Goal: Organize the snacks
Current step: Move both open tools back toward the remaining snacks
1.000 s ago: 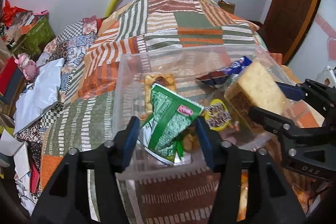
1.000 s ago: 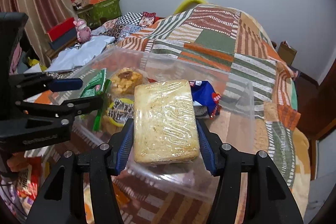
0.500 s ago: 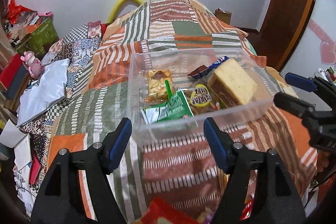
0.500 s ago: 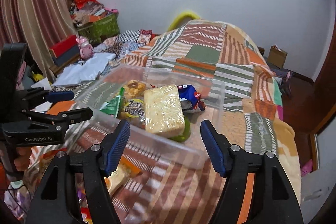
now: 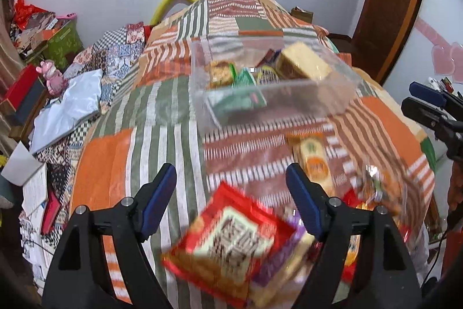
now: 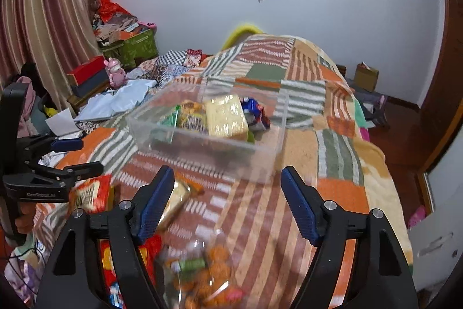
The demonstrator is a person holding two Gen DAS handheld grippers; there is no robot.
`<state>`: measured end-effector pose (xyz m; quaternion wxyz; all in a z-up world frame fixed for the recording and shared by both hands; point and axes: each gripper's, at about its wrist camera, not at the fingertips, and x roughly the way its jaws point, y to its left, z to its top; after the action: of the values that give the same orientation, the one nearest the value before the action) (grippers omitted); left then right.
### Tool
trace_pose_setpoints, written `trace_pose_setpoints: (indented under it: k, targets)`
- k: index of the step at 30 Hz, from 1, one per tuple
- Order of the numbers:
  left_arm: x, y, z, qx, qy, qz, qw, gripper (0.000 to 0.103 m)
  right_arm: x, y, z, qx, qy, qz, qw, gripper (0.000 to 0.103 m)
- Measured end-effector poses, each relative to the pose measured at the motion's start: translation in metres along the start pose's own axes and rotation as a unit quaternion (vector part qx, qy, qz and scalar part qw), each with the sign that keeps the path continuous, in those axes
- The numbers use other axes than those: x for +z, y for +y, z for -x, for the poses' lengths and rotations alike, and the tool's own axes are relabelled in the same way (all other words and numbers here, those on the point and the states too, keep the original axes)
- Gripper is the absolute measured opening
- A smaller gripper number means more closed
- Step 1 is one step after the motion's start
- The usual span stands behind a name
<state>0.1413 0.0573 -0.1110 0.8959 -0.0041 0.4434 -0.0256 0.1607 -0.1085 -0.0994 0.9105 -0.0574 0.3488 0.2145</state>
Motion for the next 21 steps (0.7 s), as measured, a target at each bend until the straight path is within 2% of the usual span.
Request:
trace_pose_setpoints:
  k: [11,13,17,21]
  targets:
    - [-0.057,0.014,0.001,-0.013,0.035,0.014,0.9992,0.080,-0.054,0.006,-0.001,-0.010,0.039,-0.005,0.999,0.074]
    - [-0.064,0.016,0.002,-0.018,0.039,0.018,0.9989,0.085,-0.063,0.009,-0.004,-0.007,0.052,0.001,0.999,0.073]
    - [-0.074,0.015,-0.001,-0.020,0.046,0.011,0.9987,0.085,-0.076,0.014,-0.003,0.000,0.065,0.012,0.998,0.074]
    - [-0.072,0.014,-0.010,0.000,0.047,0.003,0.9989,0.089,-0.086,0.016,-0.002,0.015,0.079,0.013,0.997,0.076]
